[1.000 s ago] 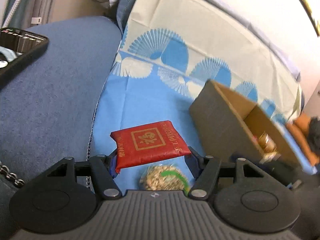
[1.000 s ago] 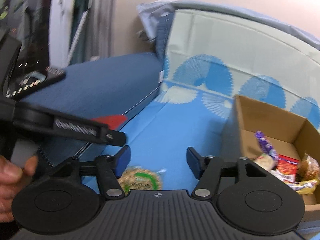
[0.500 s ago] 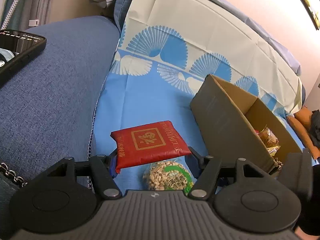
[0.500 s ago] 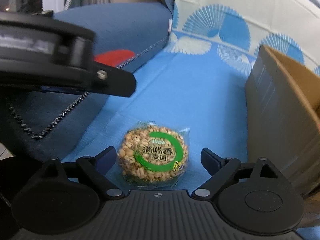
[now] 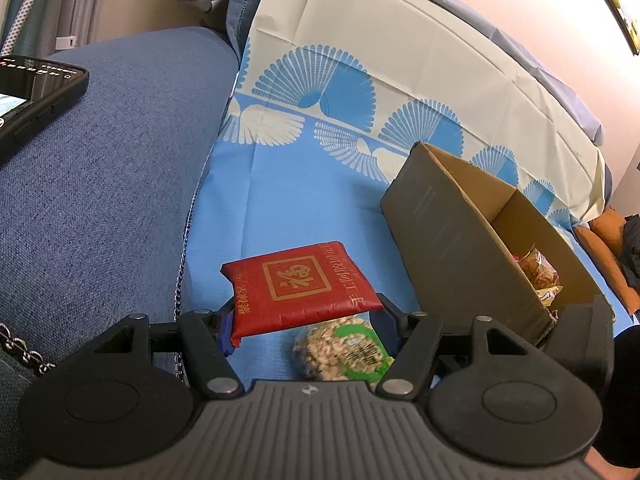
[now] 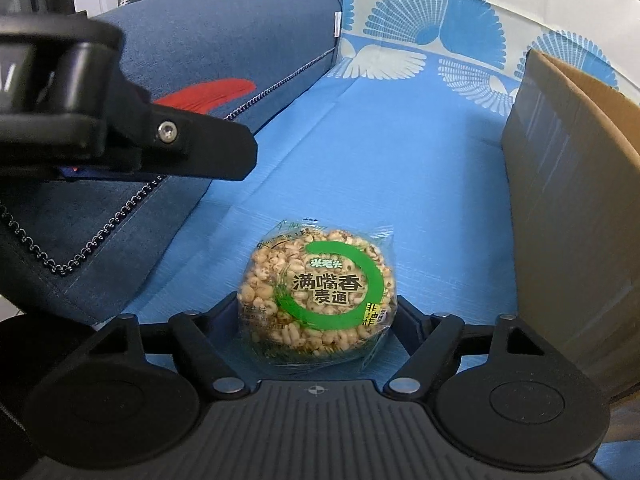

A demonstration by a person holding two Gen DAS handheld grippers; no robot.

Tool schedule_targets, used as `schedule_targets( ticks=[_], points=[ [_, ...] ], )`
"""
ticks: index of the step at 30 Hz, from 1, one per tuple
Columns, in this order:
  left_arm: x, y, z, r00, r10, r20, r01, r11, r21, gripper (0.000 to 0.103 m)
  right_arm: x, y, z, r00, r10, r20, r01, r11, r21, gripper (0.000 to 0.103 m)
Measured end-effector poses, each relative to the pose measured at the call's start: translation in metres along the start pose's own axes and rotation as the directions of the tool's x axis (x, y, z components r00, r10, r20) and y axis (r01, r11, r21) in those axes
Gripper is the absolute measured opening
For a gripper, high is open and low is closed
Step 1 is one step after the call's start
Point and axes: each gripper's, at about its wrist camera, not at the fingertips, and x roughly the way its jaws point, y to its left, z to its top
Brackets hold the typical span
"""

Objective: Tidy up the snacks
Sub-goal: 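Grasp the round puffed-grain bag with the right tool while the left holds the red cake, then carry the red cake with the left tool while the right carries the grain bag over the box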

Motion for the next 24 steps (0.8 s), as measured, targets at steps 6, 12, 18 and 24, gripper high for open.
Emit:
schedule_targets(
  ticks=[6, 12, 18, 24],
  points=[
    [0.000, 0.000, -0.001, 1.000, 0.003, -0.001, -0.003, 1.000, 0.007, 0.071, -0.010, -0.005, 0.004, 0.999, -0.040, 0.036, 0.039, 0.999, 0.030, 0.079],
    [-0.002, -0.001, -0.001, 1.000, 0.003, 0.005, -0.003, 1.000, 0.005, 0.070, -0.027, -0.009, 0.009, 0.994, -0.067, 0.089, 0.066, 0.998, 0.012, 0.079],
    [-0.014, -0.005, -0.003, 0.998, 0.008, 0.064, -0.010, 0.999, 0.033, 0.070, -0.047, -0.009, 0.016, 0.980, -0.116, 0.159, 0.125, 0.991, -0.047, 0.079],
    [-0.029, -0.009, -0.006, 0.991, 0.024, 0.131, -0.030, 0.999, 0.042, 0.070, -0.072, -0.014, 0.027, 0.960, -0.169, 0.222, 0.193, 0.977, -0.089, 0.079]
  ],
)
